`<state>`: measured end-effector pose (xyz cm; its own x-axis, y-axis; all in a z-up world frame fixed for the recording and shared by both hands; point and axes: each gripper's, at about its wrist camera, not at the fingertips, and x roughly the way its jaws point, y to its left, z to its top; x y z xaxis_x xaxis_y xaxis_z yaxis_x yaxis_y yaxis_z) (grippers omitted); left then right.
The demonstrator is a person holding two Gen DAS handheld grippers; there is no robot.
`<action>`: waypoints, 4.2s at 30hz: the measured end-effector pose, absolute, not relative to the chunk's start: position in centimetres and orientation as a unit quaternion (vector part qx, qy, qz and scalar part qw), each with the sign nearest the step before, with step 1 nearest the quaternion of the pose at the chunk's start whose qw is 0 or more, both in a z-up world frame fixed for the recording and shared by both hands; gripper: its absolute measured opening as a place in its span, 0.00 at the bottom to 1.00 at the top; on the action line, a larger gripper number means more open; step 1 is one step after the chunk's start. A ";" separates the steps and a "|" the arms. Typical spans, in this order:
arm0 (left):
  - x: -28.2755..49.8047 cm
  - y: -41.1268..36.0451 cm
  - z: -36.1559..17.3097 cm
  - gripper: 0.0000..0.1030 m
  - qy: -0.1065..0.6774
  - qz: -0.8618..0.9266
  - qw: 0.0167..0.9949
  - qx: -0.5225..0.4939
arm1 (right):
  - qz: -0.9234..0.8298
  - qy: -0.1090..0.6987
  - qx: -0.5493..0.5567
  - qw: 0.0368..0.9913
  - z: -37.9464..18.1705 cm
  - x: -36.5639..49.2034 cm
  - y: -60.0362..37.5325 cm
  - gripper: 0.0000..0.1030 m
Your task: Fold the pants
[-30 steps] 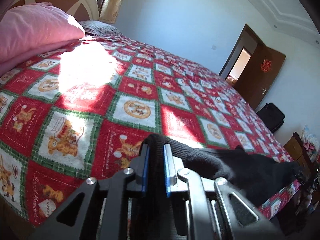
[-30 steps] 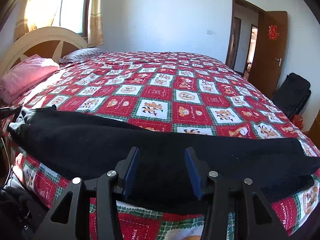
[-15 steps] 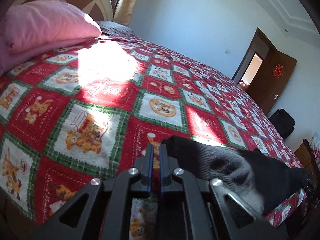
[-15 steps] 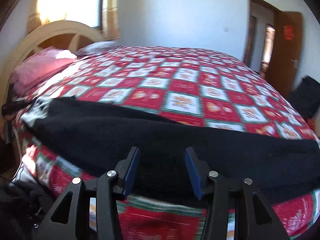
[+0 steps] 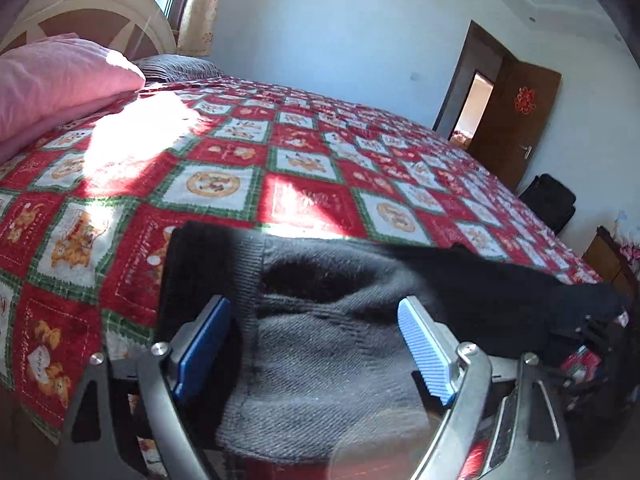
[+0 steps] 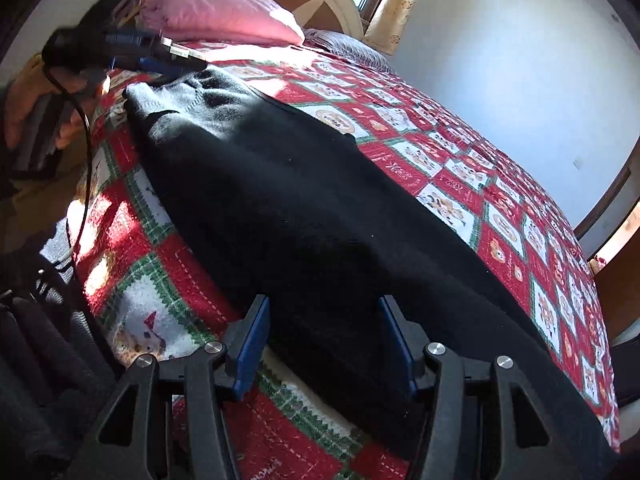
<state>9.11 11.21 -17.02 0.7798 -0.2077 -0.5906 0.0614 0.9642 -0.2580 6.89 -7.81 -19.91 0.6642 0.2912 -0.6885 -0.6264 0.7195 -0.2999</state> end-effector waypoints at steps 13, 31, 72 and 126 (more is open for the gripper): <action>8.3 10.9 -16.7 0.86 0.320 -0.065 0.941 -0.089 | 0.272 0.323 -0.279 0.862 -20.9 5.3 -7.8 0.06; 7.5 -4.8 -11.9 0.87 0.305 -0.285 0.909 -0.019 | 0.016 0.331 0.003 0.943 -11.0 3.1 -34.8 0.48; 6.7 -16.5 -16.8 0.65 0.346 -0.430 0.830 0.081 | -0.122 0.318 0.292 0.894 -12.2 -0.8 -55.5 0.05; 8.9 -18.0 -16.0 0.09 0.358 -0.443 0.820 0.054 | -0.176 0.301 0.203 0.915 -11.6 -0.7 -54.2 0.06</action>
<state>8.85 -17.97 -15.96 0.3501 -0.6886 -0.6350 0.7655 0.6010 -0.2297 -0.69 -54.21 -11.55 0.7568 -0.2005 -0.6222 0.4452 0.8550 0.2660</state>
